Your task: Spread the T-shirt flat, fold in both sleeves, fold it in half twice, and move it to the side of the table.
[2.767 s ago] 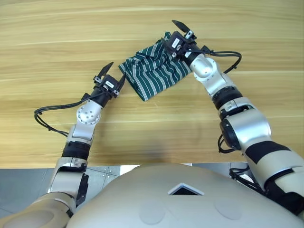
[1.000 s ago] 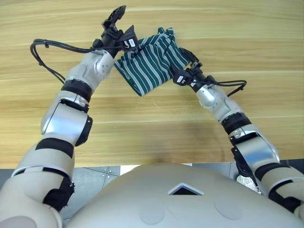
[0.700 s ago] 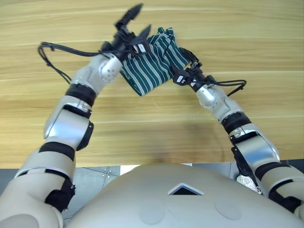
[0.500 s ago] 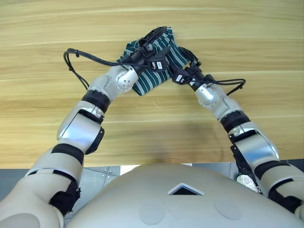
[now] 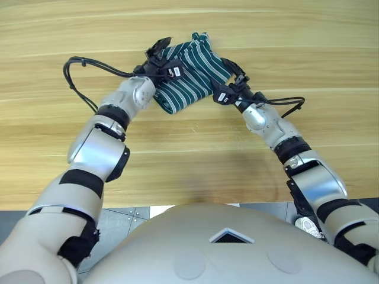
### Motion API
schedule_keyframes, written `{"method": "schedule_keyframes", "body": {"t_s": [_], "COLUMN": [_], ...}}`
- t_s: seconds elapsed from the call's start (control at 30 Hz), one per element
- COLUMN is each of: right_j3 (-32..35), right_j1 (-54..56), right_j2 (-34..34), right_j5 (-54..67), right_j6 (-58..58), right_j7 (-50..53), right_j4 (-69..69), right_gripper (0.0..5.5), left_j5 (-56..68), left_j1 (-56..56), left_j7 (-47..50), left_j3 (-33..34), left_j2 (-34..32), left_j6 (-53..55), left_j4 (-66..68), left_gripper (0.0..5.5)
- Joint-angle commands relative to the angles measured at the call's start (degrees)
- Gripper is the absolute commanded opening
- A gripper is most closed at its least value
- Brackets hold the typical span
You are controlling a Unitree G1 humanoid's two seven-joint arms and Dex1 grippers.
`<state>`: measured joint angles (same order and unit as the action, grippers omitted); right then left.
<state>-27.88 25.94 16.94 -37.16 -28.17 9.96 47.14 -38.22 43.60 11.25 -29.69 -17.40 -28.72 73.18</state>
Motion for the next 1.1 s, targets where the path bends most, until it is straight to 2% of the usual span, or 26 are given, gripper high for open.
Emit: {"method": "schedule_keyframes", "body": {"t_s": [0.03,0.17,0.27,0.4,0.53,0.6,0.67,0.8,0.97,1.1], "right_j3": [-1.08,-1.29,-0.86,3.82,9.17,10.35,10.87,7.72,5.81,5.62], "right_j1": [-1.34,-0.75,-0.38,-3.02,-6.38,-5.92,-1.58,10.74,23.49,26.63], "right_j2": [1.3,1.13,1.21,1.22,1.0,0.87,0.58,-0.08,-4.66,-6.32], "right_j5": [-0.88,-0.86,-0.55,6.88,17.03,19.83,19.47,12.22,8.59,7.63], "right_j6": [1.42,1.29,0.25,-3.67,-1.9,-0.05,0.96,0.96,5.65,8.14], "right_j7": [-2.27,-2.28,-0.71,-2.88,-9.33,-12.78,-14.3,-11.46,-9.44,-7.84], "right_j4": [2.93,3.31,1.99,-7.87,-21.23,-24.27,-19.95,-1.21,21.28,27.48], "right_gripper": [3.31,3.31,3.31,3.31,3.31,3.31,3.31,3.31,3.31,3.31], "left_j5": [0.58,1.67,2.55,4.97,5.03,3.22,2.01,-3.63,-1.78,-0.01], "left_j1": [-3.39,-3.17,-3.89,-8.22,-18.62,-21.78,-22.85,-20.94,-18.74,-19.1], "left_j7": [0.42,4.69,8.45,10.81,3.76,0.06,-5.17,-10.65,-7.75,-5.32], "left_j3": [0.8,2.74,3.59,6.22,5.94,4.7,2.18,-3.11,-0.89,0.44], "left_j2": [-2.54,-3.38,-3.94,-6.14,-9.69,-10.26,-9.5,-9.11,-9.99,-9.23], "left_j6": [0.96,-2.75,-10.0,-20.0,-21.47,-18.96,-16.97,-13.16,-11.19,-10.84], "left_j4": [1.37,-0.02,-2.84,-13.18,-32.65,-37.28,-35.95,-27.21,-21.66,-19.14], "left_gripper": [3.21,3.21,3.21,3.21,3.21,3.21,3.21,3.21,3.21,3.21]}}
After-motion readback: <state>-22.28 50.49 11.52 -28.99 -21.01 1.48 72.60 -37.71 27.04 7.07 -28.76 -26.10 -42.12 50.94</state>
